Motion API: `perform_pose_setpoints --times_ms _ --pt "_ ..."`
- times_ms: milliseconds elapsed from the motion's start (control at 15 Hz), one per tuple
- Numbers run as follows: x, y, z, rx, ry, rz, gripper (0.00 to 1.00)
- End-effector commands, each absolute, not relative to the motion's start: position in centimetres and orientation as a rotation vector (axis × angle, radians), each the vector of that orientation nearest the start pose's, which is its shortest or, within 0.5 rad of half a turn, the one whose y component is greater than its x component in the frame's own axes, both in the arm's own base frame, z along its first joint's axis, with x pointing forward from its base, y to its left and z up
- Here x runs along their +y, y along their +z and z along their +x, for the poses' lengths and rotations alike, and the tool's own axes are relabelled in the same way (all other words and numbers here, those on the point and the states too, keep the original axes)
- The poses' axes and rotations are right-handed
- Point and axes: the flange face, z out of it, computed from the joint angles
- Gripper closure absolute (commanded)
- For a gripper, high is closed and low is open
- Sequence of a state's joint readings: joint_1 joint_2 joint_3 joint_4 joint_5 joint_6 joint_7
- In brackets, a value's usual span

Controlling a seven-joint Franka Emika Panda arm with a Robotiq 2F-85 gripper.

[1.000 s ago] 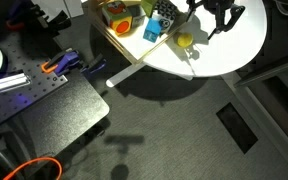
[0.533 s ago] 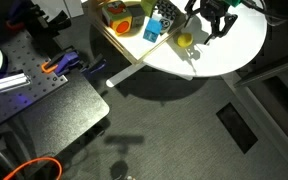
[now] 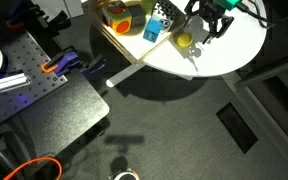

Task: Put the plushy cube and yellow plastic fruit on the right and in the crate

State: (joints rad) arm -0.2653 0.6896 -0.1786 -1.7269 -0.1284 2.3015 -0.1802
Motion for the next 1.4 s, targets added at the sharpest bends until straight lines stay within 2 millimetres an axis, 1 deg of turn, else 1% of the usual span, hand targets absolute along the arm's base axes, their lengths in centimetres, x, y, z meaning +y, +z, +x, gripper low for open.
perform_pose_setpoints --times_ms 0,200,267,333,800,1333 --pt "-27.95 17.69 61.01 0.259 0.243 -3.278 0.0" --pt "-27.88 17.11 61.36 0.252 0.247 -3.281 0.0" --pt "-27.8 17.23 61.35 0.252 0.255 -3.28 0.0" --pt "-27.68 17.07 60.57 0.216 0.278 -3.287 0.0" --pt "-27.64 16.79 60.52 0.214 0.285 -3.286 0.0" --pt "-27.05 16.7 61.06 0.223 0.213 -3.241 0.0"
